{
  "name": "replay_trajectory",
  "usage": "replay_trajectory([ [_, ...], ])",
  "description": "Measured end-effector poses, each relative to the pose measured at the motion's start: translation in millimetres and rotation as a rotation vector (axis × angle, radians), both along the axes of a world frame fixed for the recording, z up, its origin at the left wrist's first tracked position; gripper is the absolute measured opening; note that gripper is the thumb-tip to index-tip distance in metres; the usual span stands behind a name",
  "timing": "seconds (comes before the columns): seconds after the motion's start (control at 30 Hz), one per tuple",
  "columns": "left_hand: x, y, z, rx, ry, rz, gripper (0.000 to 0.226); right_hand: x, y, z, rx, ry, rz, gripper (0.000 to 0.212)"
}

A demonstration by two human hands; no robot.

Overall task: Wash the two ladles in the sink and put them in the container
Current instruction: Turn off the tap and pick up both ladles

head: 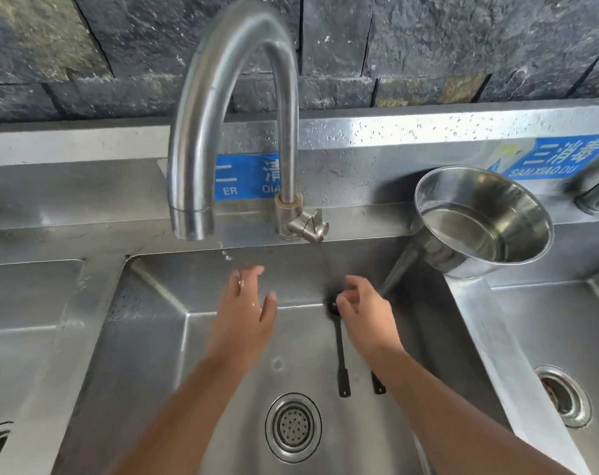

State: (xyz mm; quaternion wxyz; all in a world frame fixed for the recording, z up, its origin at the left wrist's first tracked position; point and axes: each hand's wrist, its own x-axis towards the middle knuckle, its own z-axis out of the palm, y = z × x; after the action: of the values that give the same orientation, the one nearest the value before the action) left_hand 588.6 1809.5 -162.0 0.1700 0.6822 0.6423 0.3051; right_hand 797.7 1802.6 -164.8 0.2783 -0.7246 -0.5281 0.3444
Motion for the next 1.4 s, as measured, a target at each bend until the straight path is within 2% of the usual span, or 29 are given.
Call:
replay_trajectory([
  [0.1,21,-8,-30,-0.148,-0.133,-0.038,0.039,11,-18,-39,-0.094,-0.017,-0.047,0.035],
  [0.27,56,-13,-78,-0.285,-0.096,-0.031,0.016,31,-40,-96,-0.221,-0.035,-0.172,0.019],
  [0.4,75,-12,-109,-0.448,-0.059,-0.107,0.026,42,-42,-125,-0.316,-0.157,-0.201,0.008],
  [0.63,101,-17,-152,-0.701,-0.103,-0.122,0.014,51,-26,-148,-0.361,-0.352,-0.179,0.025],
  [0.77,115,-8,-163,-0.747,-0.102,-0.111,0.008,61,-21,-159,-0.365,-0.362,-0.198,0.025],
  [0.93,136,2,-175,-0.717,-0.033,-0.002,0.020,62,-14,-168,-0.371,-0.206,-0.323,0.022],
  [1.1,146,5,-183,-0.734,-0.038,0.104,0.025,62,-14,-177,-0.358,-0.174,-0.319,0.020],
  [1.23,141,10,-187,-0.773,-0.081,0.123,0.027,64,-12,-181,-0.382,-0.191,-0.304,0.020],
  [1.4,137,11,-185,-0.823,-0.205,0.164,0.025,64,-10,-178,-0.413,-0.109,-0.285,0.018],
])
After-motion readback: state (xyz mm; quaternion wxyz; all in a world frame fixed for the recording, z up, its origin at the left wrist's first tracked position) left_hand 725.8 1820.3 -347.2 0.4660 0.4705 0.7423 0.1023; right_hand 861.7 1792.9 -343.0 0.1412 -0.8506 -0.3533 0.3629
